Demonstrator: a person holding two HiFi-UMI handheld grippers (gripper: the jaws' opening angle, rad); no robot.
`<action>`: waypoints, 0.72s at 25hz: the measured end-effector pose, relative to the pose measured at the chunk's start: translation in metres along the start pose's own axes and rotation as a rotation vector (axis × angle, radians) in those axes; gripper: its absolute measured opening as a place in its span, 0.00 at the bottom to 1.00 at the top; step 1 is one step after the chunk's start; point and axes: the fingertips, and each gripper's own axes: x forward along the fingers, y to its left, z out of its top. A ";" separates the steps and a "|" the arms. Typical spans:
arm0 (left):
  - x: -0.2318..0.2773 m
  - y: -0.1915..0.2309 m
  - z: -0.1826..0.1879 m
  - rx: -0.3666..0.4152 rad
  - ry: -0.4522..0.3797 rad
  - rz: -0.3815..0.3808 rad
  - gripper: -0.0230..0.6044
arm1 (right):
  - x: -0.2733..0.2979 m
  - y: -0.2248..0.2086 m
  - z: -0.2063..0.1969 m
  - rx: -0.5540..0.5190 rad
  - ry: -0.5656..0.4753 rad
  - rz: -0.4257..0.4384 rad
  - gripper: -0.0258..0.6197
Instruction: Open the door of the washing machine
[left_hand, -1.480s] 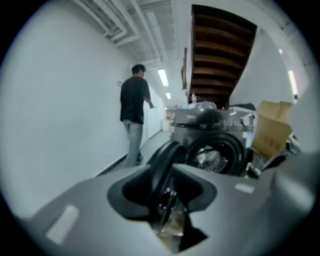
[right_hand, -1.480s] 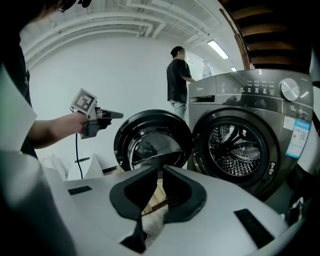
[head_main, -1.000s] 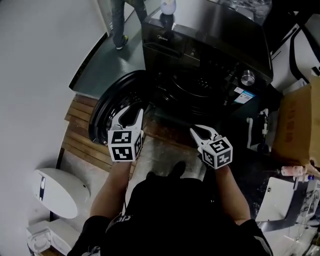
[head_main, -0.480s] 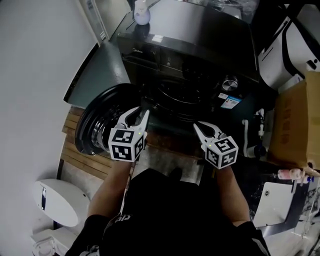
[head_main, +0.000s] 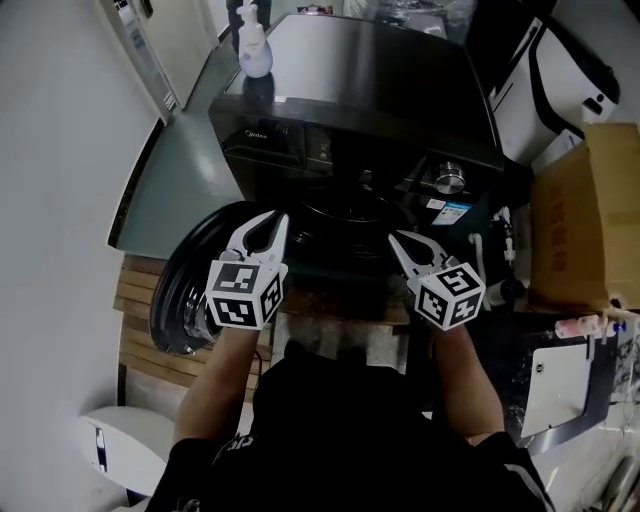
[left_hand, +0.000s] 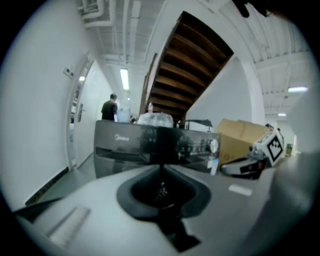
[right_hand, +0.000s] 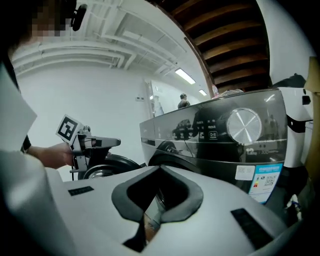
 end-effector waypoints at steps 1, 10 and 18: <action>0.000 0.006 0.005 0.001 -0.014 -0.018 0.09 | 0.006 0.004 0.006 -0.003 -0.008 -0.005 0.03; 0.010 0.042 0.044 0.070 -0.076 -0.121 0.05 | 0.037 0.022 0.072 -0.183 -0.087 -0.113 0.03; -0.002 0.055 0.062 -0.050 -0.135 -0.049 0.05 | -0.002 0.015 0.113 -0.203 -0.234 -0.197 0.03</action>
